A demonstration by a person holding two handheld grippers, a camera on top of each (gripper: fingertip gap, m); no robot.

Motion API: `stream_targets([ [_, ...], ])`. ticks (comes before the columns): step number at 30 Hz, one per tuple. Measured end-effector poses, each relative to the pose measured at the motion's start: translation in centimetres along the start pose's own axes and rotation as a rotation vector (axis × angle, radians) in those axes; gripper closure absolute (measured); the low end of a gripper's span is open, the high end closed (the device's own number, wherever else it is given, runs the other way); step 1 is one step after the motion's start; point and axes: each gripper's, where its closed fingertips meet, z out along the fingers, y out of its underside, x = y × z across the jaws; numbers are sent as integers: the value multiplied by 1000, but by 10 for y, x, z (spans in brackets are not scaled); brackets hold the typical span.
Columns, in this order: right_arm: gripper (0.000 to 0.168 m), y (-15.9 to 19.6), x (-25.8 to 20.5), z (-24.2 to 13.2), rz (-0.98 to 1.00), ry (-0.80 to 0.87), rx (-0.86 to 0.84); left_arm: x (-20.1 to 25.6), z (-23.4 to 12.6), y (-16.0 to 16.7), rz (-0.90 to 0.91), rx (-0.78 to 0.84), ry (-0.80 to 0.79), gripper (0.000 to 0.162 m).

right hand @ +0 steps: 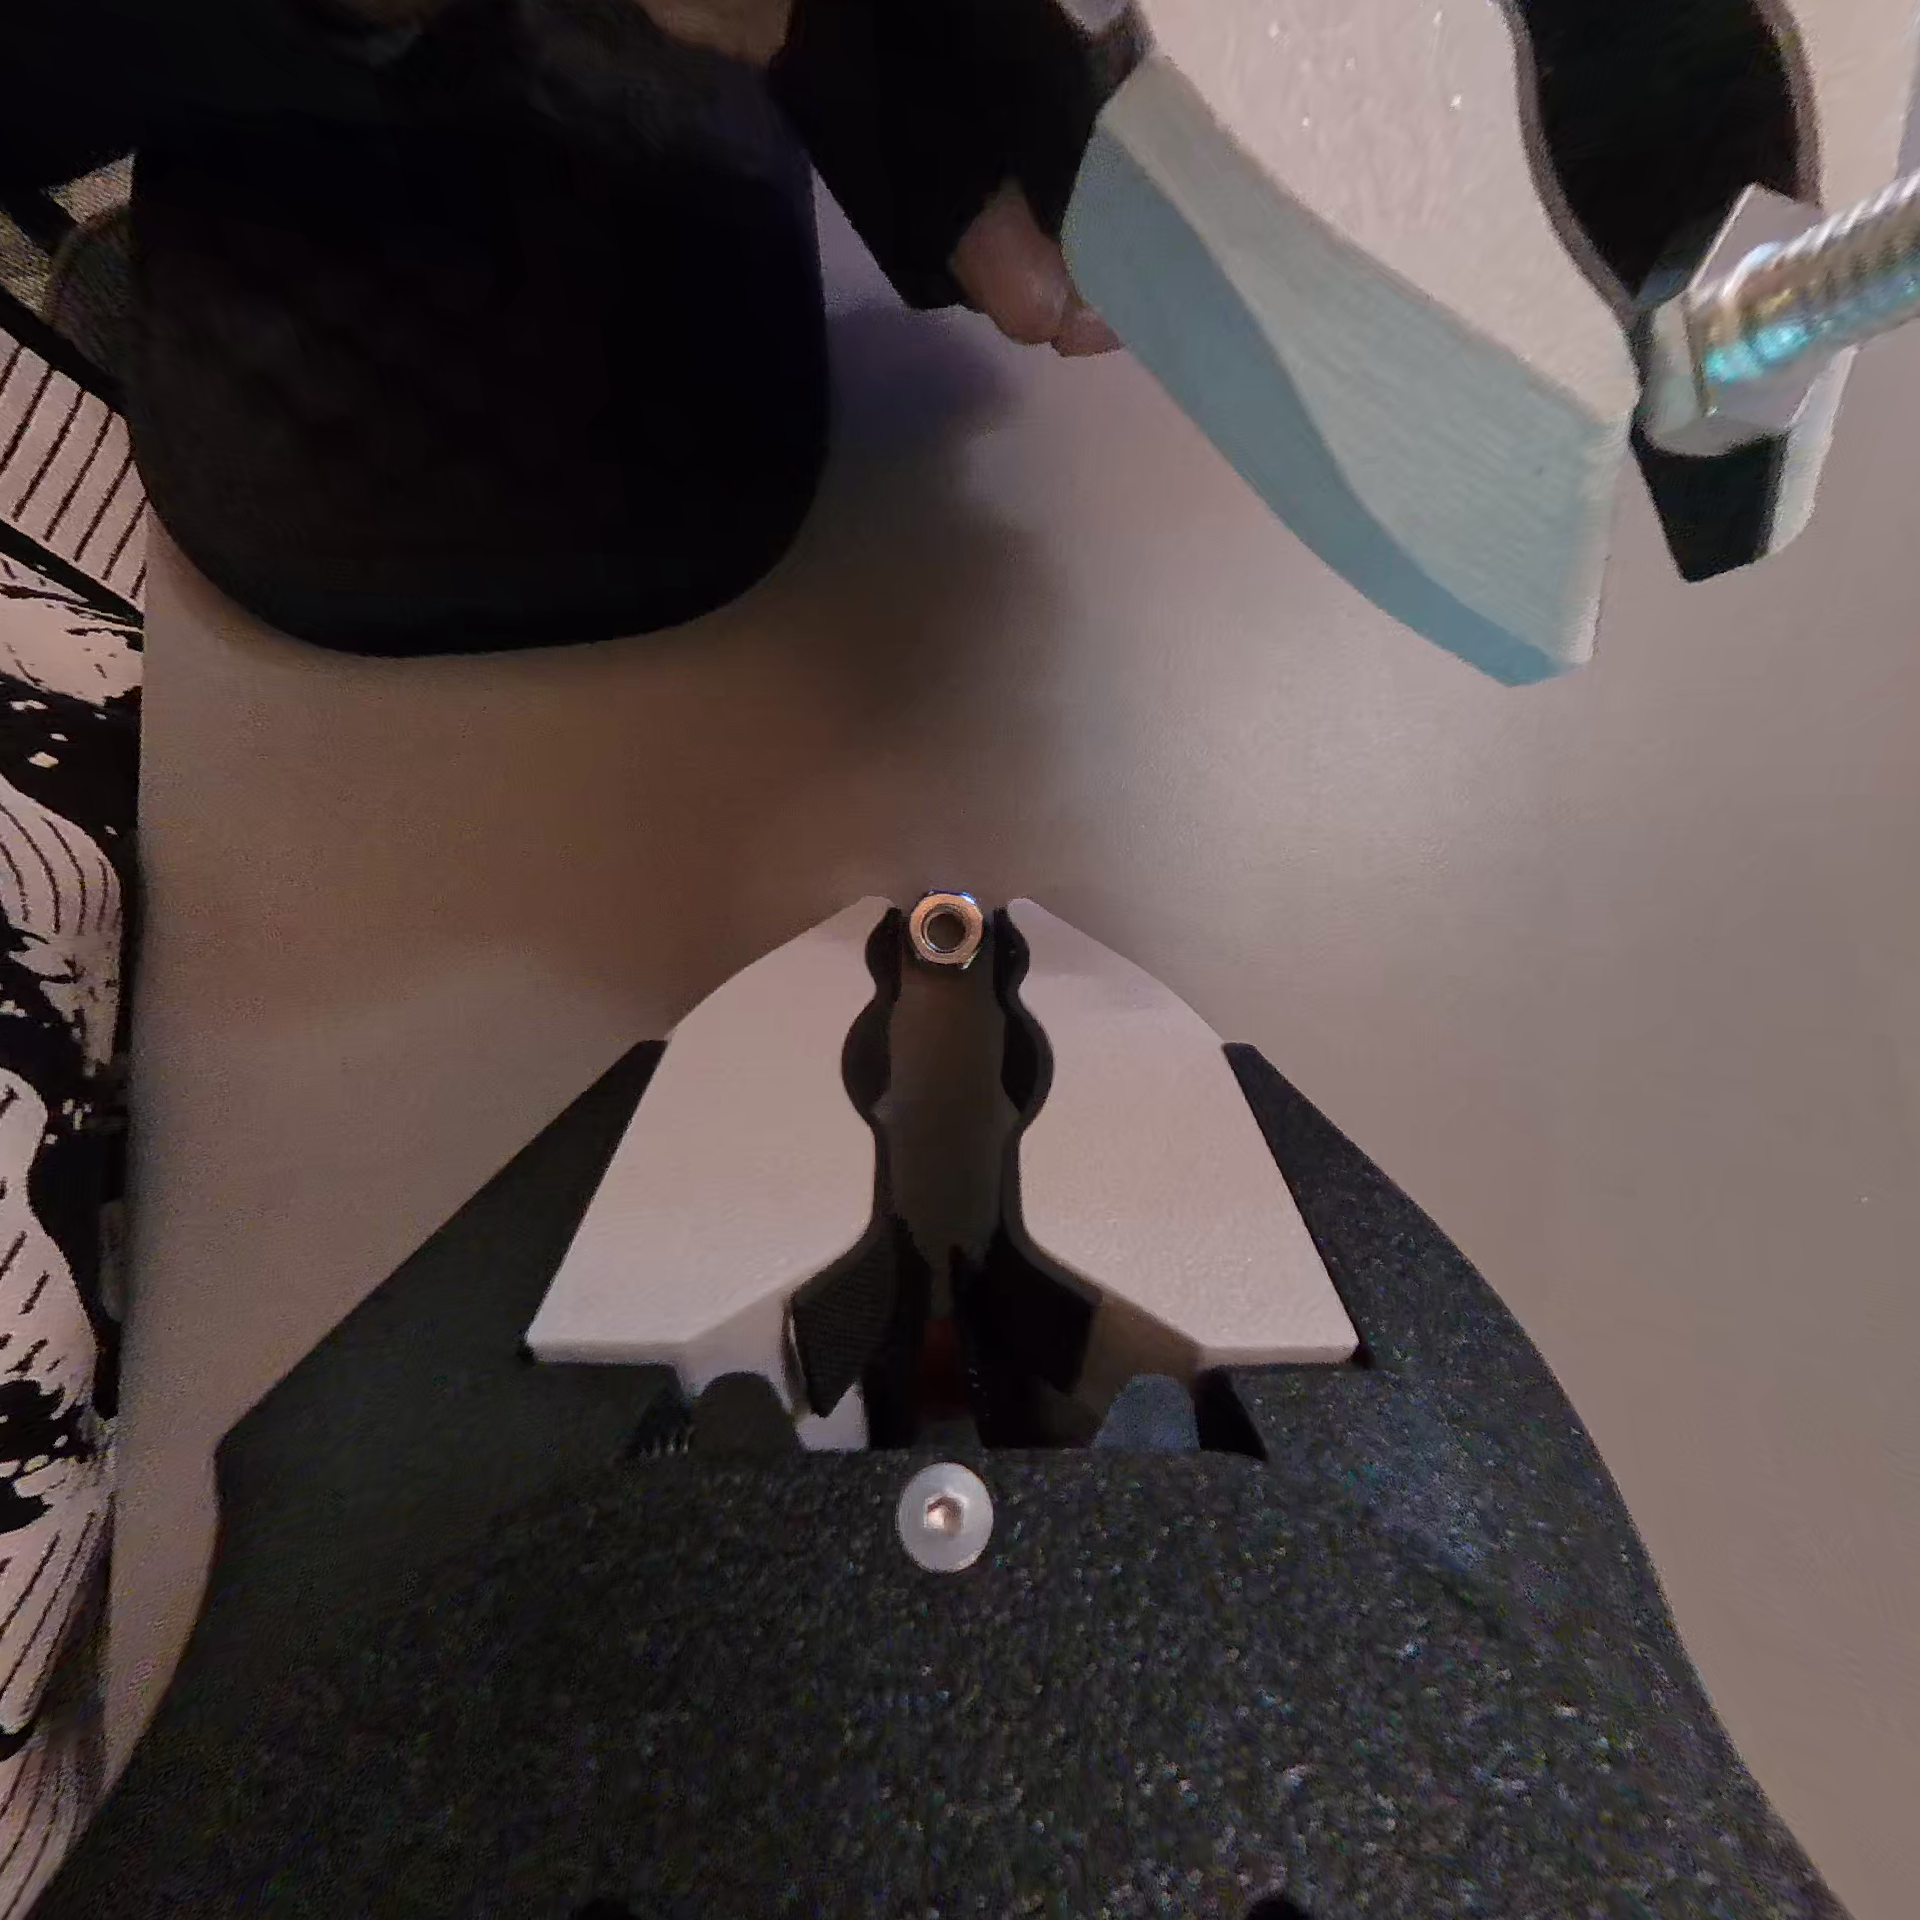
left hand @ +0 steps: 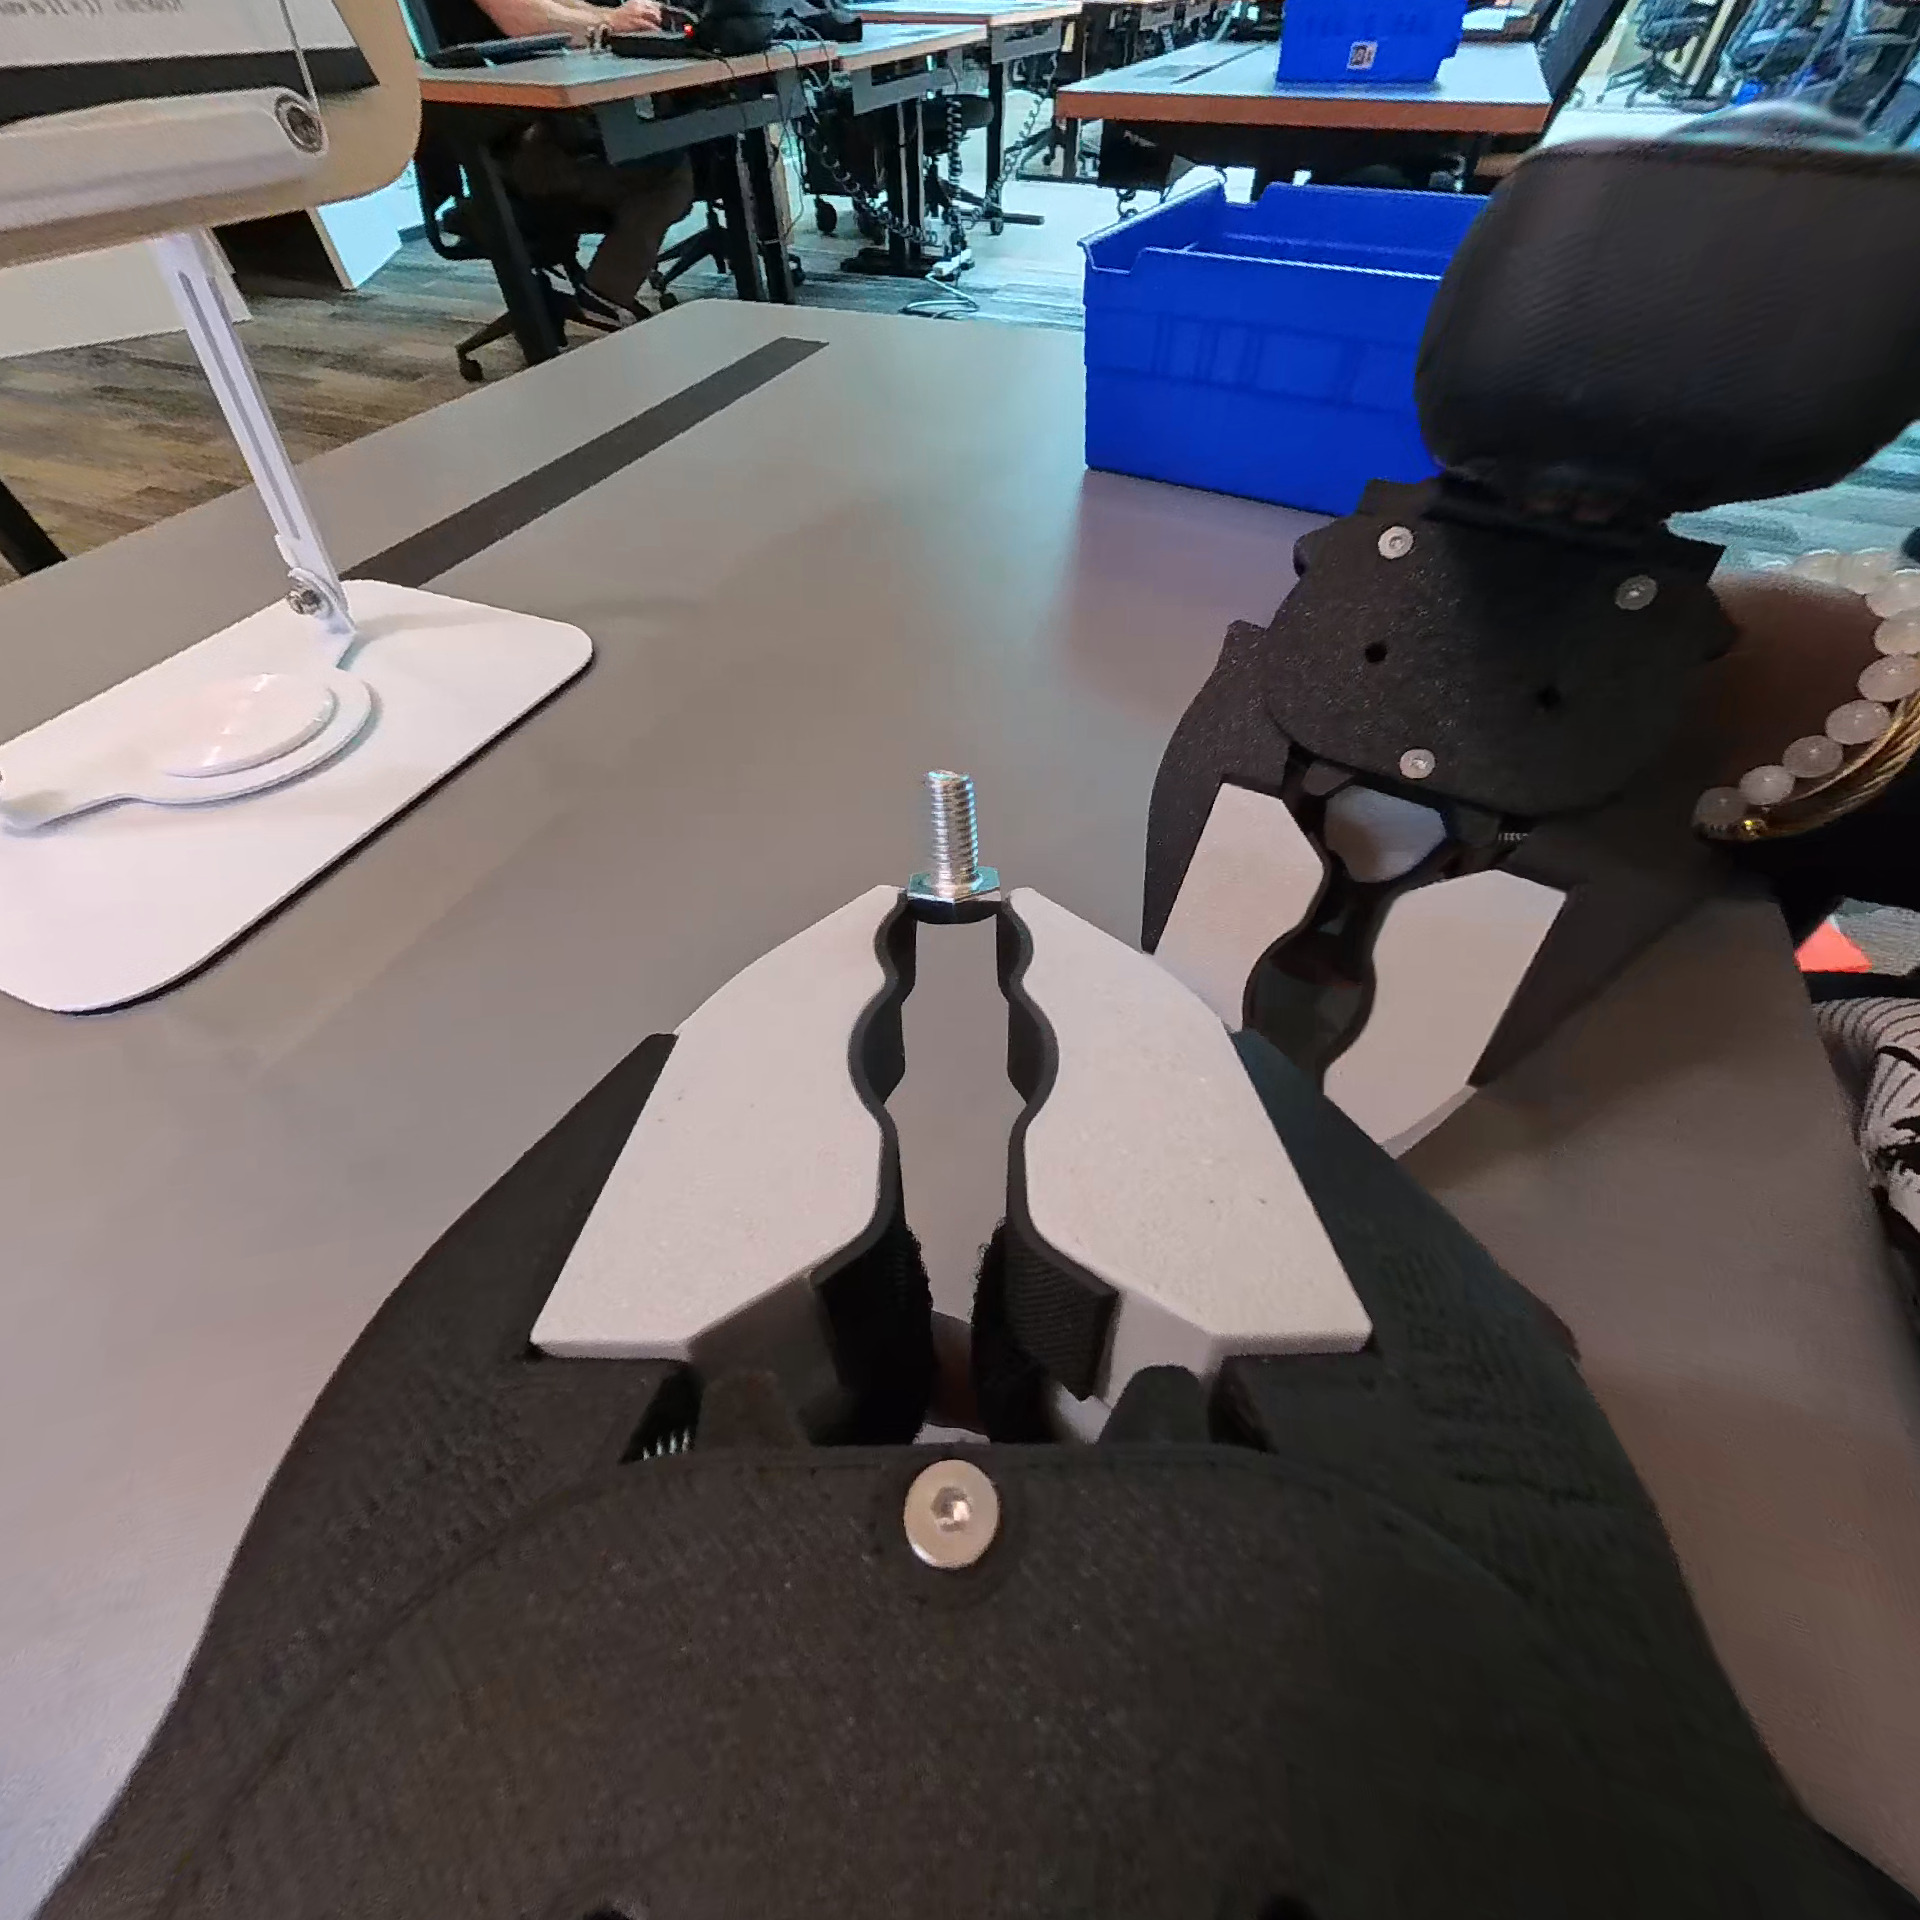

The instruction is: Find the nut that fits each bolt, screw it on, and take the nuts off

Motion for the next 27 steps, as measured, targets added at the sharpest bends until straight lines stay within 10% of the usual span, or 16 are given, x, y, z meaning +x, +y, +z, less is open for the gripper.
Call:
stream_targets([
  [8,153,-8,8,-36,59,34,137,11,4,-3,-15,40,65,147],
  [15,153,-40,-2,-129,-15,-4,477,86,12,-8,94,139,428,147],
  [27,153,-51,-25,-113,-183,-147,435,111,10,-6,136,171,556,147],
])
